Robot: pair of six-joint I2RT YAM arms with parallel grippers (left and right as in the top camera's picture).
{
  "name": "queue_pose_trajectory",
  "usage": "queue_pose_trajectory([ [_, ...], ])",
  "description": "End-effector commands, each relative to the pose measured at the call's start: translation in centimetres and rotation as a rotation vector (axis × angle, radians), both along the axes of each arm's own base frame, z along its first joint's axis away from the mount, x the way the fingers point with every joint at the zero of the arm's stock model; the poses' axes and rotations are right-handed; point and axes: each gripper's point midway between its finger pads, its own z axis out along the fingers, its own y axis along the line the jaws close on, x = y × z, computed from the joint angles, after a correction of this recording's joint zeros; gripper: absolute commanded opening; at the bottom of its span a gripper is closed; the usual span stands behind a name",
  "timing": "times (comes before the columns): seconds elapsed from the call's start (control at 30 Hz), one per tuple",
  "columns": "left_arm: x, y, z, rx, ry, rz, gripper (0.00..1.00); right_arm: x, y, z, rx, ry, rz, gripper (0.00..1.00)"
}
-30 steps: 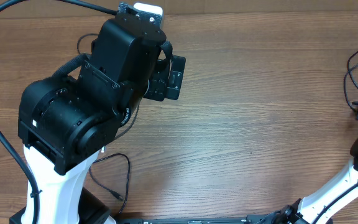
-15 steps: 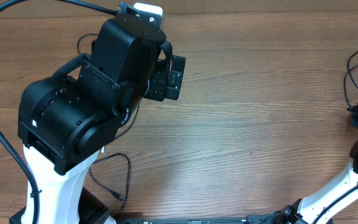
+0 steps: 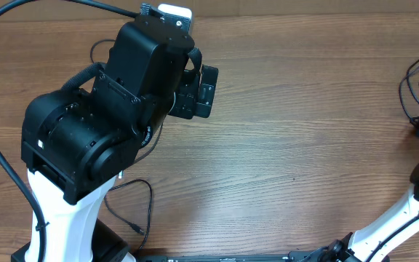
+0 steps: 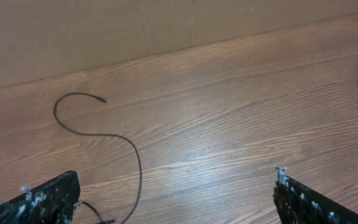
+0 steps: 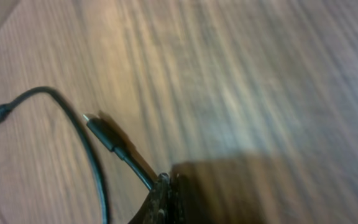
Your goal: Untangle cables
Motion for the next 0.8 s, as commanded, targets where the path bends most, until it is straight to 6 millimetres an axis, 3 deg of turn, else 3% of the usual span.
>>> queue_pose_trajectory([
  [0.0, -0.3, -0.3, 0.0, 0.009, 0.001, -0.025, 0.98, -0.8, 3.8, -7.5, 0.156, 0.091, 0.113, 0.04],
  [0.43, -0.3, -0.4, 0.0, 0.000, 0.005, -0.026, 0.98, 6.8, 5.7, -4.7, -0.037, 0.002, 0.310, 0.04],
  [0.77, -0.4, -0.7, -0.1, -0.001, 0.007, -0.035, 0.98, 10.4, 4.4, -4.0, -0.119, 0.013, 0.390, 0.04],
])
